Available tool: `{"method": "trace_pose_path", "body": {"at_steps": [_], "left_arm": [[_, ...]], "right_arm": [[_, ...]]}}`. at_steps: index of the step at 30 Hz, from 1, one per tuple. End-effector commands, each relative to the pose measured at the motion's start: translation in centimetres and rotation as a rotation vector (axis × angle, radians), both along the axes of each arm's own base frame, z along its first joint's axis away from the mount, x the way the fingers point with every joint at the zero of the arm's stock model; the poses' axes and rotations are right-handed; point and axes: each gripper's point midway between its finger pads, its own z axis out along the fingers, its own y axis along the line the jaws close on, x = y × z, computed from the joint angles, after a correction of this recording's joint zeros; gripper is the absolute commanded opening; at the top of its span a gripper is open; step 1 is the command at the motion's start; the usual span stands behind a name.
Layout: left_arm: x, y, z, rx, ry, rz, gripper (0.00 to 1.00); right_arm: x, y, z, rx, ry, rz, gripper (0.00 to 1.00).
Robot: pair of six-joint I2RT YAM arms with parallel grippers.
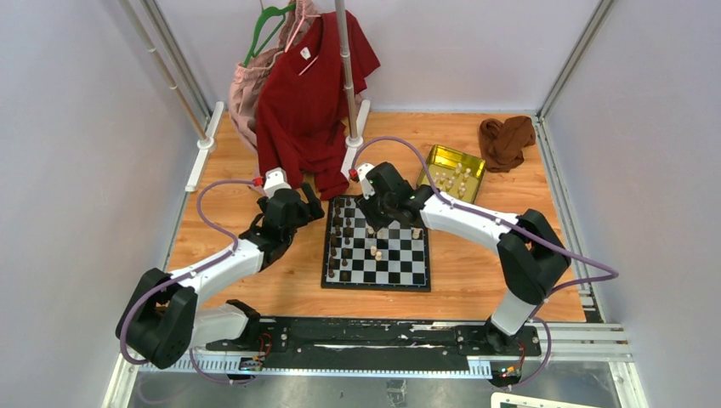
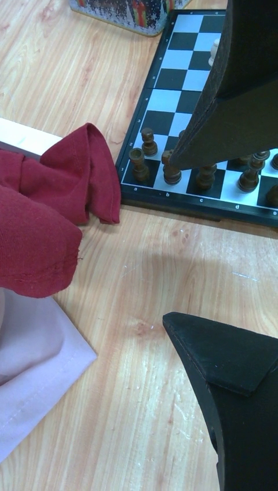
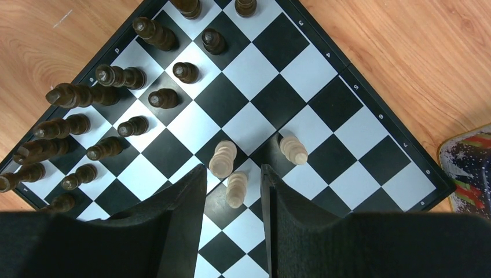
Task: Set up the chess pieces on the board
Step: Pick up the chess piece from the chessboard.
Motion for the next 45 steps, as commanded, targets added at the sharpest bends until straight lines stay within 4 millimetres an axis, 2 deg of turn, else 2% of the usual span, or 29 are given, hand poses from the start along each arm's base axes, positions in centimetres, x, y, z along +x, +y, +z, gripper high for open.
{"method": "trace_pose_path", "body": {"at_steps": [1,12,14,20,22,26,36,40,45], "left_arm": [[0.3,0.3,0.7,-0.026,-0.04,0.022,1.0],[0.3,0.4,0.5,-0.023,-0.041,0.025,1.0],[0.2,0.4,0.4,-0.02,-0.038,0.025,1.0],[0.2,0.5,0.2,-0.019,-0.035,0.027,1.0],[0.1,0.5,0.1,-0.018,-0.033,0.027,1.0],[0.1,0.5,0.1,-0.018,-0.035,0.028,1.0],[-0.1,0.6,0.0,-0.02,-0.033,0.032,1.0],[-0.2,1.0,0.1,-0.008,-0.038,0.04,1.0],[-0.2,1.0,0.1,-0.004,-0.036,0.04,1.0]], "right_arm": [[0.3,1.0,0.1,-0.016,-0.017,0.025,0.43],[0.0,1.8,-1.8,-0.041,0.015,0.045,0.41],[0.1,1.7,-2.0,-0.045,0.019,0.044,0.34],[0.0,1.7,-2.0,-0.047,0.018,0.04,0.07],[0.1,1.7,-1.8,-0.043,0.013,0.038,0.03],[0.2,1.8,-0.8,-0.02,-0.016,0.034,0.0],[0.4,2.3,3.2,0.096,-0.101,0.028,0.0],[-0.2,0.6,4.8,0.087,-0.14,-0.01,0.0],[-2.2,-2.7,6.0,0.066,-0.165,-0.057,0.0]]}}
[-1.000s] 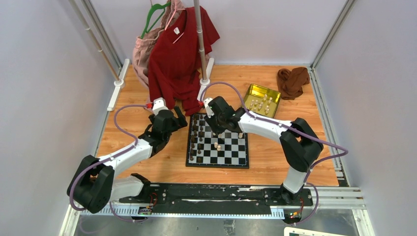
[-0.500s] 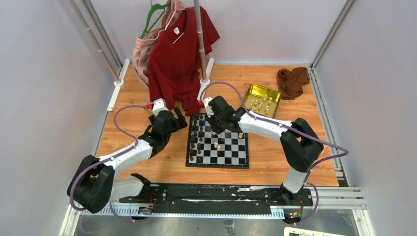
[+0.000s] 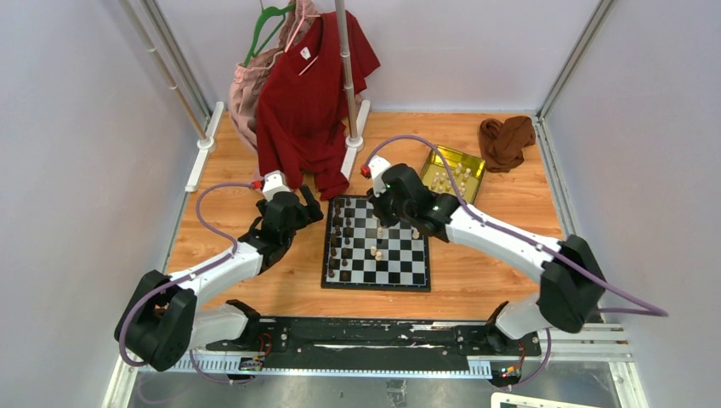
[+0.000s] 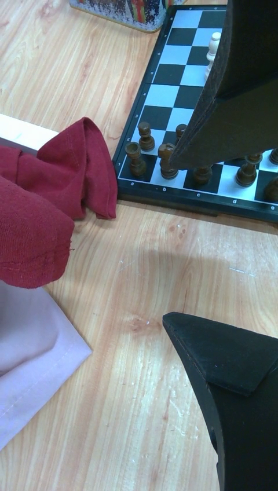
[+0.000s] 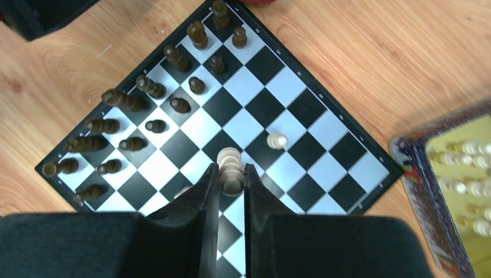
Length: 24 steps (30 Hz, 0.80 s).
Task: Set up the chess pieces on the board
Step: Pick up the chess piece from the chessboard, then place the chess piece on the chessboard.
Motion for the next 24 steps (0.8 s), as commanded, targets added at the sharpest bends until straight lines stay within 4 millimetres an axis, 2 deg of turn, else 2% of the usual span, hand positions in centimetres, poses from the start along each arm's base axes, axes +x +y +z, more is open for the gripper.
{"method": "trace_pose_path", "body": {"at_steps": [1,6,12,17,24], "left_arm": [[0.3,0.7,0.8,-0.003,-0.037,0.034,1.0],[0.4,0.9,0.9,0.011,-0.036,0.038,1.0],[0.5,0.7,1.0,0.008,-0.033,0.031,1.0],[0.5,0.6,1.1,0.008,-0.034,0.028,1.0],[0.5,0.6,1.1,0.012,-0.032,0.027,1.0]], "right_arm": [[-2.3,-3.1,1.0,-0.027,-0.022,-0.062,0.0],[-4.5,-6.5,1.1,-0.047,-0.026,-0.128,0.0],[-6.1,-9.7,-0.7,-0.098,0.027,-0.226,0.0],[-6.9,-11.0,-2.1,-0.132,0.074,-0.282,0.0],[-7.2,-11.8,-3.5,-0.165,0.105,-0.326,0.0]]}}
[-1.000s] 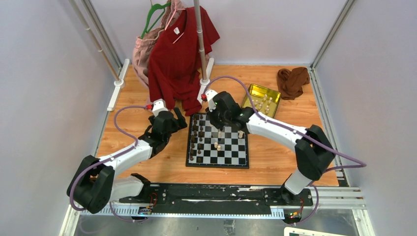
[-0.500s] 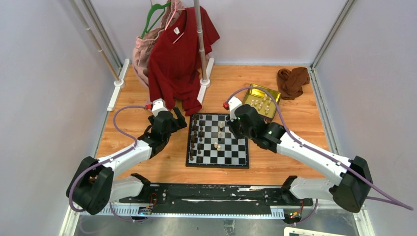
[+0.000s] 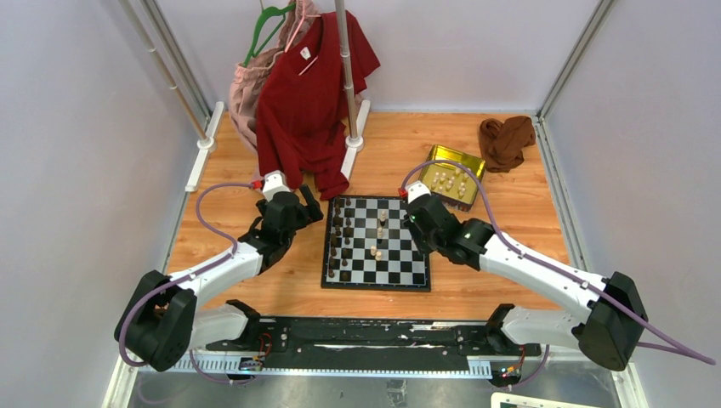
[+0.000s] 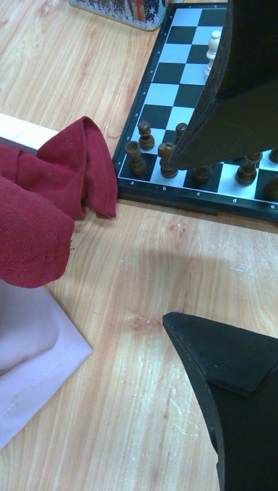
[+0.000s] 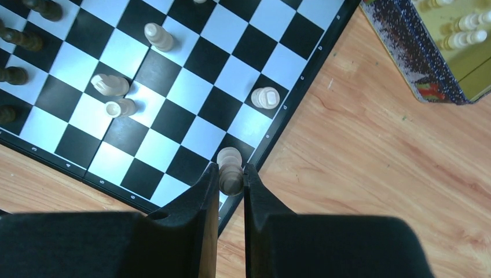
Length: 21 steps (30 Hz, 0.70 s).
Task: Set up the chess pieces on the board
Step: Place the chess piece on the chessboard.
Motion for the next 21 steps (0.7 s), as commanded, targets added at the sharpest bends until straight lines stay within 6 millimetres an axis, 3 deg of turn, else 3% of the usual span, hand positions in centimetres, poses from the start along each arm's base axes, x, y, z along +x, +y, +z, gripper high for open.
{"method": "trace_pose_path", "body": {"at_steps": [1,9,21], "left_arm": [[0.5,0.5,1.1,0.007,-0.032,0.026,1.0],[0.5,0.6,1.0,0.01,-0.031,0.028,1.0],[0.5,0.5,0.6,0.011,-0.021,0.026,1.0]], "right_arm": [[-0.6,-1.2,-1.5,-0.047,0.031,-0.054,0.0],[0.0,-1.4,-3.9,-0.069,0.06,-0.082,0.0],[1.4,-1.3,-5.4,-0.086,0.034,-0.091,0.0]]}}
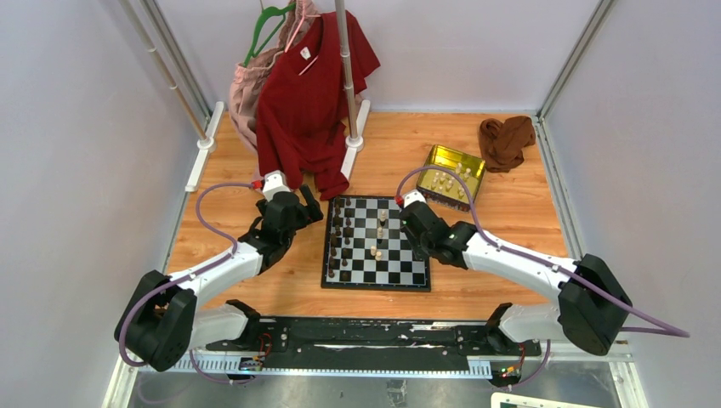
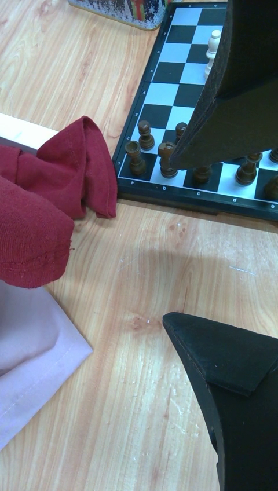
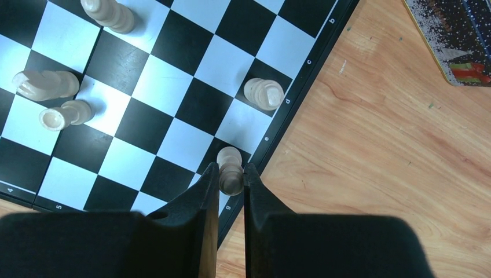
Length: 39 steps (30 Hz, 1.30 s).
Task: Set up the chess pieces on the board
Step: Place the chess piece on the chessboard.
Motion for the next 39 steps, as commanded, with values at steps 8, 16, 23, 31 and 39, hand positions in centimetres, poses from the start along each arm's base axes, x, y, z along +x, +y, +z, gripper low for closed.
{"method": "trace_pose_path", "body": {"at_steps": [8,16,23,31,39], "left_arm": [[0.6,0.5,0.3,0.011,-0.016,0.026,1.0],[0.5,0.5,-0.1,0.016,-0.008,0.027,1.0],[0.5,0.6,-0.2,0.018,-0.008,0.028,1.0],[0.4,0.6,-0.4,0.017,-0.004,0.028,1.0],[0.3,0.5,-0.4,0.012,-0.002,0.027,1.0]], "right_arm": [[1.8,-0.4,-0.4,-0.005,-0.049,-0.037,0.0],[2.5,-0.4,-0.7,0.003,-0.046,-0.047,0.0],[2.6,-0.5,-1.3,0.009,-0.033,-0.05,0.0],[2.6,-0.5,-1.3,0.011,-0.034,-0.05,0.26],[2.7,-0.4,-0.1,0.03,-0.054,-0.039,0.44]]}}
